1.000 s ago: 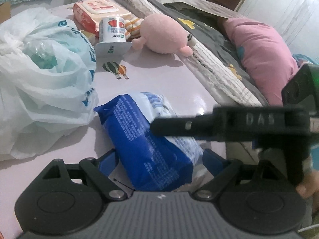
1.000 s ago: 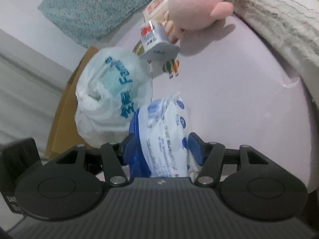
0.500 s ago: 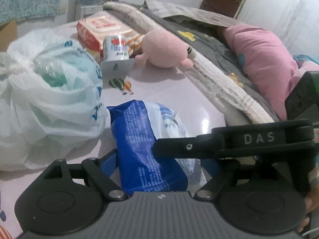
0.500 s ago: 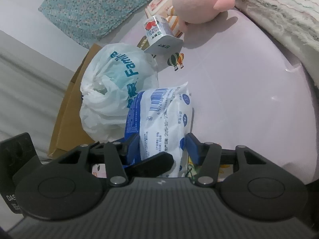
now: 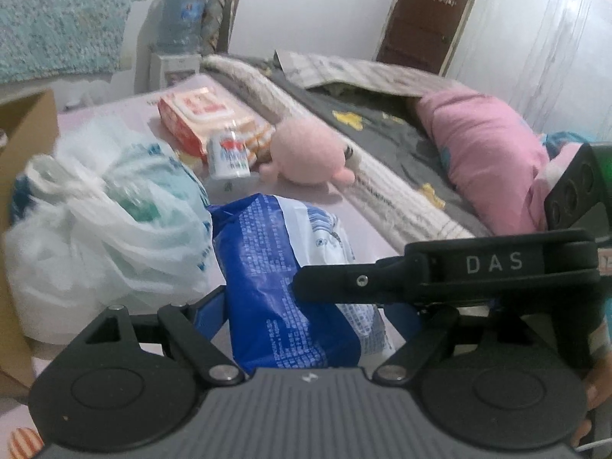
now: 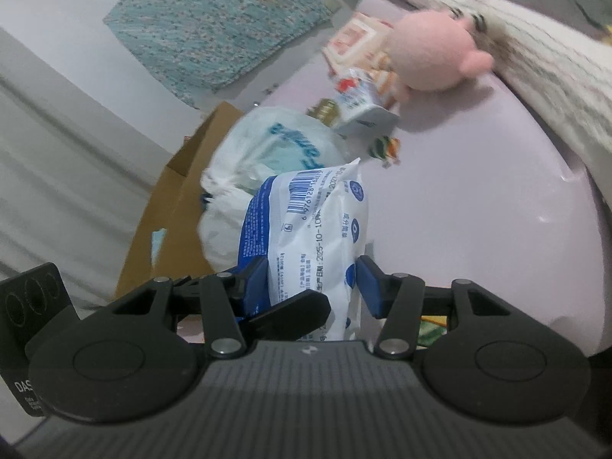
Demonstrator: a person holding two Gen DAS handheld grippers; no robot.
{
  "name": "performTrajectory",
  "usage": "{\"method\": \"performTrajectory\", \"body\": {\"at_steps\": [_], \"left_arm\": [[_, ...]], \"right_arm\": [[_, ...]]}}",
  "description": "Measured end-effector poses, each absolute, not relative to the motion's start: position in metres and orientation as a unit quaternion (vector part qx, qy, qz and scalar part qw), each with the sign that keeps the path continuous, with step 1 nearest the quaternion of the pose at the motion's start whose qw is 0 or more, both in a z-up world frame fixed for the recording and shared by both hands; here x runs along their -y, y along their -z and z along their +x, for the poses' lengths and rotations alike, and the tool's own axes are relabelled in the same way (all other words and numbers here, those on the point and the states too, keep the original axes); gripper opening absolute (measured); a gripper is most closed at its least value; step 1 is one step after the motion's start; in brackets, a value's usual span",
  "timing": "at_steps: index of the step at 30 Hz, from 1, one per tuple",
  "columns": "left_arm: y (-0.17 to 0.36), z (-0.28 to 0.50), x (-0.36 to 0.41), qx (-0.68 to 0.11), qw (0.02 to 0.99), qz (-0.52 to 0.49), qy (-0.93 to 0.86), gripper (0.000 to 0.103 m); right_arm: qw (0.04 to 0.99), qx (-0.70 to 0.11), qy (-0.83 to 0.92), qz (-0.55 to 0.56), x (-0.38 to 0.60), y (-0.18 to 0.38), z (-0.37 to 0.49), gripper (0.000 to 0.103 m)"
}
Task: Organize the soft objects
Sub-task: 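Hold wipes pack in right tool while left tool closes on it too, then carry the blue-and-white wipes pack with both tools and lower it into the box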
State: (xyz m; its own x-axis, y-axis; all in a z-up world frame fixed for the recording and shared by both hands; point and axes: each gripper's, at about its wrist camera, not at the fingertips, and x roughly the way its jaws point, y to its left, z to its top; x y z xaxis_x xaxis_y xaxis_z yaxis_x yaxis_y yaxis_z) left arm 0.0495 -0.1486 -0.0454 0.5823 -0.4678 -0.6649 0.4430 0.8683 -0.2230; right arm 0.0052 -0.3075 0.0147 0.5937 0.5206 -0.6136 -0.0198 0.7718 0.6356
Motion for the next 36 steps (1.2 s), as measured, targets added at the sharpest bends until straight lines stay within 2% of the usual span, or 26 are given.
{"method": "performTrajectory", "body": {"at_steps": [10,21,28,36], "left_arm": [[-0.003,0.032,0.091,-0.313,0.926,-0.035,0.207,0.086],[-0.046,0.037,-0.015,-0.278,0.952,-0.062,0.116,0.086],[-0.060,0.080,-0.097,-0.315,0.943,-0.077,0.071,0.086],[-0.023,0.151,-0.178,-0.411,0.905,-0.104,0.045,0.086]], "right_arm": [[0.858,-0.390,-0.227,0.246,0.243,-0.067,0.022,0.051],[0.841,-0.393,-0.325,0.182,0.114,-0.110,0.069,0.051],[0.807,-0.446,-0.353,0.159,0.023,-0.119,0.126,0.051],[0.760,-0.549,-0.329,0.114,-0.068,-0.086,0.193,0.051]]}}
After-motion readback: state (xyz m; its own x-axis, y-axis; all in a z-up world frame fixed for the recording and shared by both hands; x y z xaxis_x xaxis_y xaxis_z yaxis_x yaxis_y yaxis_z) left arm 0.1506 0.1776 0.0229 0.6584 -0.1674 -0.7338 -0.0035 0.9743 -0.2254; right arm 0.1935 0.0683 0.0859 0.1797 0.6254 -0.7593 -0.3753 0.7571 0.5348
